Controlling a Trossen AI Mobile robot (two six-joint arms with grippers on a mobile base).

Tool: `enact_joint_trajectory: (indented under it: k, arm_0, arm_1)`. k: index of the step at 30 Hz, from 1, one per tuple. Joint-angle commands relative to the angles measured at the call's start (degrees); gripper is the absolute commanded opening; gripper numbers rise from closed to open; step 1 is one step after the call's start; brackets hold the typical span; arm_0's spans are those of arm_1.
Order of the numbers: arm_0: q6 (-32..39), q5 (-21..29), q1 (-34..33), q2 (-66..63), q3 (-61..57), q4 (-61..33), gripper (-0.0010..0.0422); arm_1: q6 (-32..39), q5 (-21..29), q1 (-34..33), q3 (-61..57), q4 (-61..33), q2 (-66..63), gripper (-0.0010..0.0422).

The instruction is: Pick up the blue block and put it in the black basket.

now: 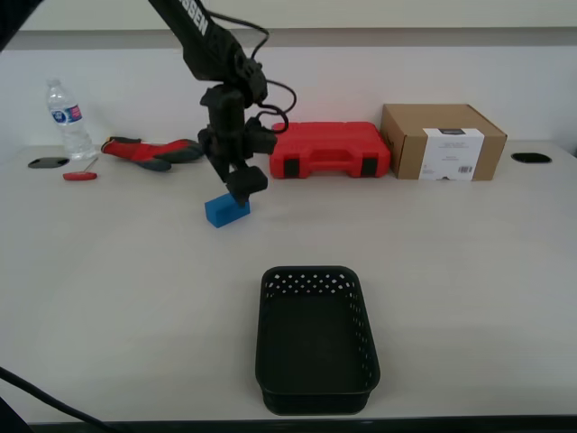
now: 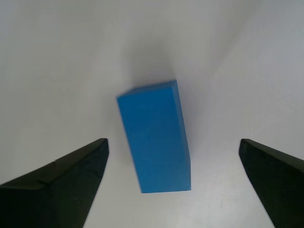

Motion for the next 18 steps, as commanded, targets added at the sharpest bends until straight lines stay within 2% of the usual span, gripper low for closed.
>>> enact_joint_trajectory:
  k: [1, 3, 5, 8, 10, 11, 15, 18]
  arm_0:
    - [0.02, 0.0, -0.02, 0.02, 0.11, 0.28, 0.0]
    - [0.0, -0.02, 0.0, 0.02, 0.11, 0.17, 0.0]
    - [0.0, -0.02, 0.0, 0.02, 0.11, 0.2, 0.0]
    - [0.0, -0.02, 0.0, 0.02, 0.11, 0.07, 0.0]
    - [0.0, -0.02, 0.0, 0.02, 0.11, 0.2, 0.0]
    - [0.0, -0.02, 0.02, 0.02, 0.11, 0.04, 0.0]
    - [0.02, 0.0, 0.02, 0.02, 0.11, 0.17, 0.0]
    - [0.0, -0.04, 0.04, 0.02, 0.11, 0.11, 0.0]
  arm_1:
    - [0.11, -6.19, 0.17, 1.81, 0.72, 5.55, 0.037]
    - [-0.81, -6.19, 0.59, 3.76, -0.83, 8.76, 0.0316]
    - [-2.58, -1.09, 1.05, 6.23, -5.84, 10.43, 0.023]
    - [-3.96, -1.36, 0.92, 9.46, -15.74, 8.48, 0.0075]
    - [-7.43, 4.37, 0.85, 9.68, -19.3, 4.57, -0.0008]
    - [-8.48, 7.39, 0.79, 9.22, -20.7, 2.14, 0.0002]
    - [-9.29, 9.25, -2.27, 5.38, -26.93, -7.26, -0.0003]
    - [-10.69, 14.38, -7.82, -2.89, -27.19, -16.46, -0.0002]
